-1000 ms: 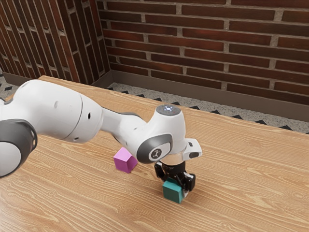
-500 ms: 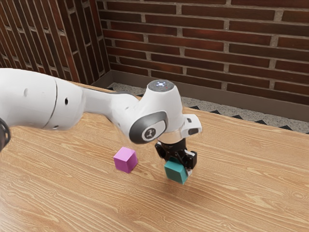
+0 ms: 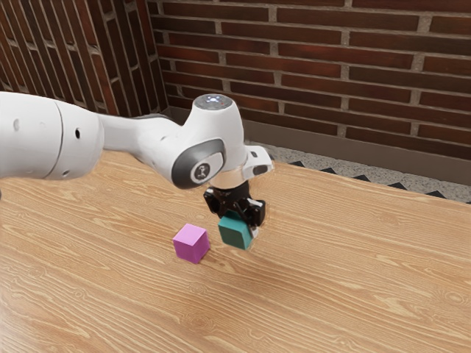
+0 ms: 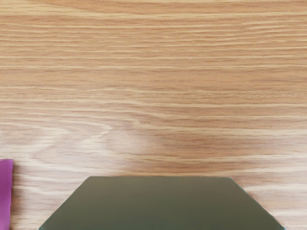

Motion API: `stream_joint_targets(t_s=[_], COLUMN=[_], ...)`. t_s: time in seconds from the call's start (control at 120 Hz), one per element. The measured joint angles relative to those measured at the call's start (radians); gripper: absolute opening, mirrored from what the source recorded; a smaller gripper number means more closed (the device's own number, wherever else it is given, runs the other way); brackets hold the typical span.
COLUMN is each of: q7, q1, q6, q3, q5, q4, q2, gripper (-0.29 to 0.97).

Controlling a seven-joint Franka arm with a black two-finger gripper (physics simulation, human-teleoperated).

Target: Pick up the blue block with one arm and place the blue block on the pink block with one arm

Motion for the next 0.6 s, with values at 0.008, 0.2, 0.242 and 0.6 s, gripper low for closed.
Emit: stream_joint_targets(t_s=[0.008,0.2,0.242,0.6], q7=[0.002,0.063,0.077,0.182], q1=[0.000,0.002,0.003,0.022], q6=[-0.001,-0.032,-0.038,-0.068], q3=[0.004,0.071,0.084,0.120], q5=[-0.001,-0.011,-0.016,-0.029], q4=[0.000,0.003,0.004,-0.107], q2=[0.000,-0.003,-0.005,-0.084], gripper=[0.33,0.33,0.33,0.33])
